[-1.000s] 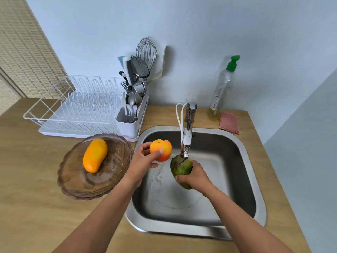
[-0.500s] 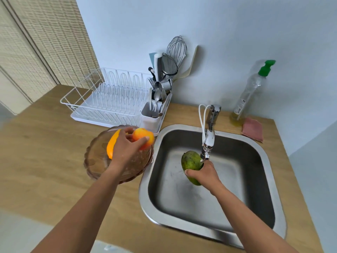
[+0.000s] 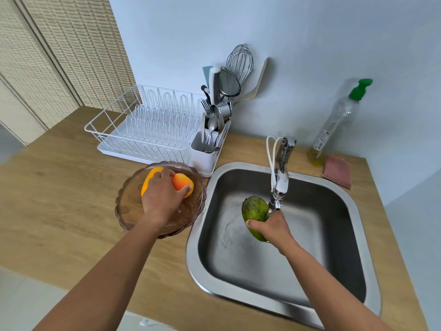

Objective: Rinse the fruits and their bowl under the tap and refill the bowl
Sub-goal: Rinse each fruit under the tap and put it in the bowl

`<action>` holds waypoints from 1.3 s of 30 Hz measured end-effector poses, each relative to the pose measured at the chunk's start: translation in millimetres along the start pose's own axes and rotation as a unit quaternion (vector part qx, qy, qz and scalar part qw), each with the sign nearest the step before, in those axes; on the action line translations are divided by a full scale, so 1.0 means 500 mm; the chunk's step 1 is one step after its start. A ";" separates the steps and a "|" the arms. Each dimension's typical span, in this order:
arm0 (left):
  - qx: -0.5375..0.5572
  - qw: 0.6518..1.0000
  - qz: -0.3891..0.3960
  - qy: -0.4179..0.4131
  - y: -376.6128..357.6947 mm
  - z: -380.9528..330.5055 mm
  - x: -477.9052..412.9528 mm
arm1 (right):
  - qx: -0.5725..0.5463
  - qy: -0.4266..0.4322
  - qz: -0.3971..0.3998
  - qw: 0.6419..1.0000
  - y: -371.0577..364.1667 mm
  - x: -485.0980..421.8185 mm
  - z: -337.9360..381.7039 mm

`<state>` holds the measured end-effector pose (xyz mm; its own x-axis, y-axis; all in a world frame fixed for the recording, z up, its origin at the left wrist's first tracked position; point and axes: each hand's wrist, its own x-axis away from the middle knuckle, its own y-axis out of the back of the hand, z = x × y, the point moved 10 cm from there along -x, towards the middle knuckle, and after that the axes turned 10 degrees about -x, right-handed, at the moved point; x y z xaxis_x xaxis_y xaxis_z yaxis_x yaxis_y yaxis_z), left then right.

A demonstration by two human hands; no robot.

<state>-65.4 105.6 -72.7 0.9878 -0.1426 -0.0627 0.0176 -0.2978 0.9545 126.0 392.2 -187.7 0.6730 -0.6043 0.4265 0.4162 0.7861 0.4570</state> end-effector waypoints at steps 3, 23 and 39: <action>-0.018 1.000 -0.001 -0.001 -0.004 0.001 0.000 | 0.004 0.001 -0.005 1.000 0.003 -0.006 -0.007; 0.261 0.946 0.126 -0.141 -0.077 -0.235 0.123 | -0.041 0.028 -0.001 0.999 0.027 0.018 0.006; 0.465 0.725 0.505 0.053 -0.321 -0.328 0.223 | -0.113 0.089 0.053 0.988 0.074 0.058 0.023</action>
<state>67.1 292.3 -185.2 0.4303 -0.6733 0.6013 -0.7865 -0.6066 -0.1164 154.1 402.3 -149.5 0.8093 -0.4996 0.3090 0.4491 0.8653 0.2228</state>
